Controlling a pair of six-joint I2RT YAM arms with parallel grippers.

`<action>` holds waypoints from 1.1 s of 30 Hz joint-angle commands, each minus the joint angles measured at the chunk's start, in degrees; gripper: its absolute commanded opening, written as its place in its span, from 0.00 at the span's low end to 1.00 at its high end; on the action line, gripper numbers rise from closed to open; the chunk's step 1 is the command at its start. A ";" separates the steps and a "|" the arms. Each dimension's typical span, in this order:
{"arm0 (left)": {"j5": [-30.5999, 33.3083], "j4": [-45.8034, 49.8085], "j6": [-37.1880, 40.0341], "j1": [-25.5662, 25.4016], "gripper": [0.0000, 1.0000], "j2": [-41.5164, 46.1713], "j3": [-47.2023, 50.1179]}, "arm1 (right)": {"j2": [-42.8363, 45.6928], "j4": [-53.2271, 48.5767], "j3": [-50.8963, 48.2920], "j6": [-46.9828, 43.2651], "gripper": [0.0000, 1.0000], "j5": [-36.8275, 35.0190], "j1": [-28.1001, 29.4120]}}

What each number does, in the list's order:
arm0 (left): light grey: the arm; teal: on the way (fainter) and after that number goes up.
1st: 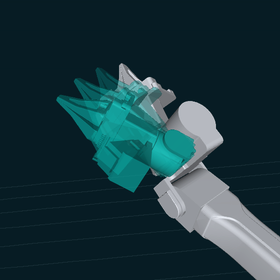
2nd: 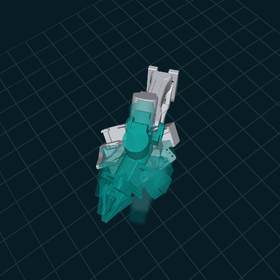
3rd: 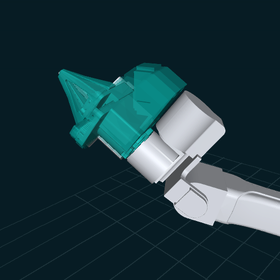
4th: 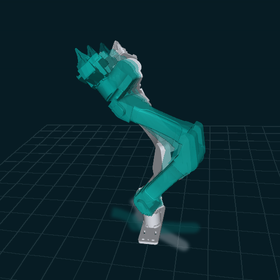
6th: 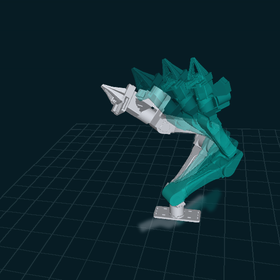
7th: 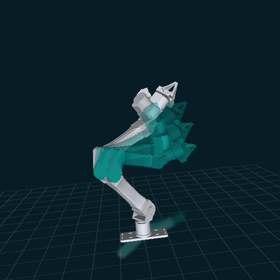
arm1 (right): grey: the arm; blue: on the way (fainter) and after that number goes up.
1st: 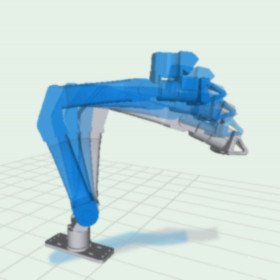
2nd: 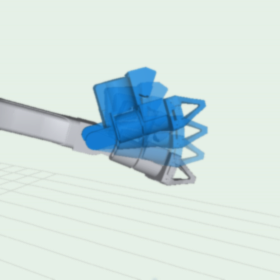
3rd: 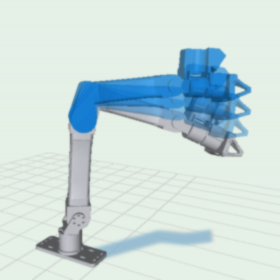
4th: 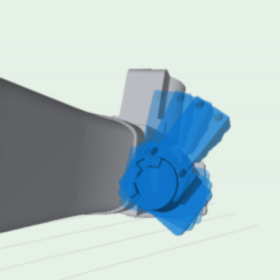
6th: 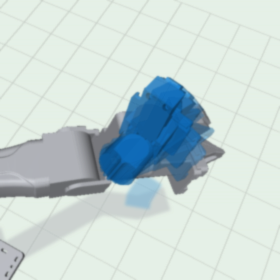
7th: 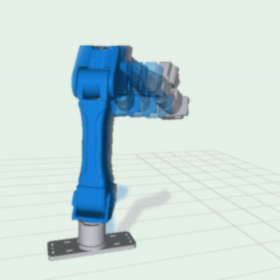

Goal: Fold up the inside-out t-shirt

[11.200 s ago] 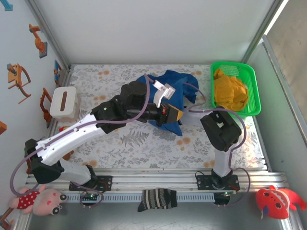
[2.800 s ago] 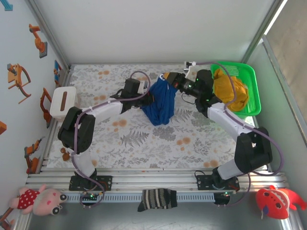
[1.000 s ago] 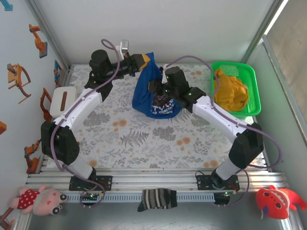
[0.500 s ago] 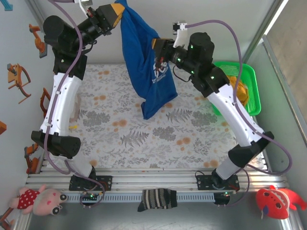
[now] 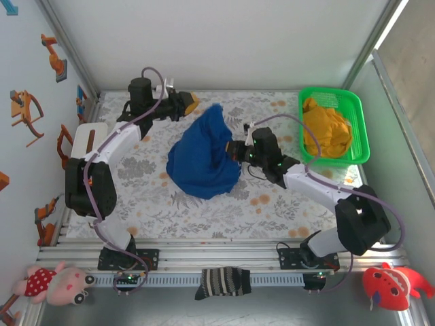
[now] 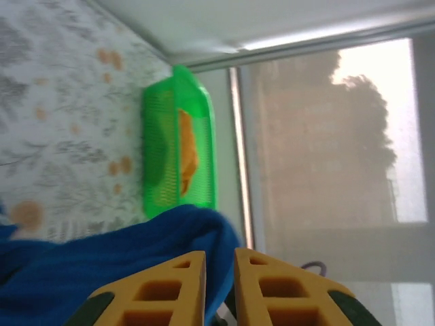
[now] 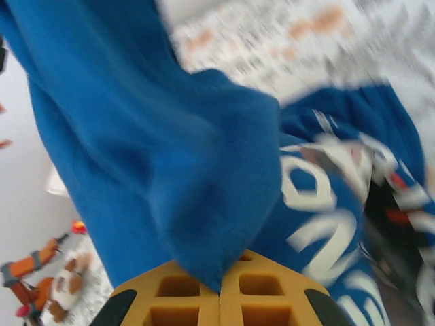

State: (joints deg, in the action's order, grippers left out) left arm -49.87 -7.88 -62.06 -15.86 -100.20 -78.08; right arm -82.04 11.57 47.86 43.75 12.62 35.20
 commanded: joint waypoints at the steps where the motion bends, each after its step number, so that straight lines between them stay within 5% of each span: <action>1: 2.94 -0.80 7.33 2.41 0.29 1.91 4.39 | 0.16 8.75 -1.91 5.14 0.00 0.23 -0.35; 6: 10.43 5.34 13.97 -0.92 0.46 9.38 13.81 | -0.73 8.89 -2.03 5.20 0.00 1.23 -0.40; 10: 24.63 16.80 24.08 -9.88 0.55 16.69 17.93 | -0.69 8.38 -1.28 4.90 0.00 1.70 -0.39; 15: 37.15 21.92 30.46 -18.53 0.58 15.69 17.23 | -0.83 8.37 -0.75 5.01 0.00 2.10 -0.40; 28: 41.24 24.96 35.41 -21.56 0.62 -0.66 6.83 | 1.13 7.46 -0.50 5.67 0.00 2.49 -0.27; 31: 41.88 26.54 36.28 -21.22 0.49 -3.95 4.33 | 3.30 5.81 -0.31 5.23 0.00 2.26 -0.38; 33: 41.04 27.61 36.79 -20.03 0.27 -5.33 2.47 | 5.71 2.99 -0.03 4.11 0.00 1.11 -0.40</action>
State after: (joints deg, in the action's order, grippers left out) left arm -9.19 16.97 -27.59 -36.88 -104.18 -72.88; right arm -80.60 16.01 45.50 48.23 14.50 35.05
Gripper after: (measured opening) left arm 0.339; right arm 0.047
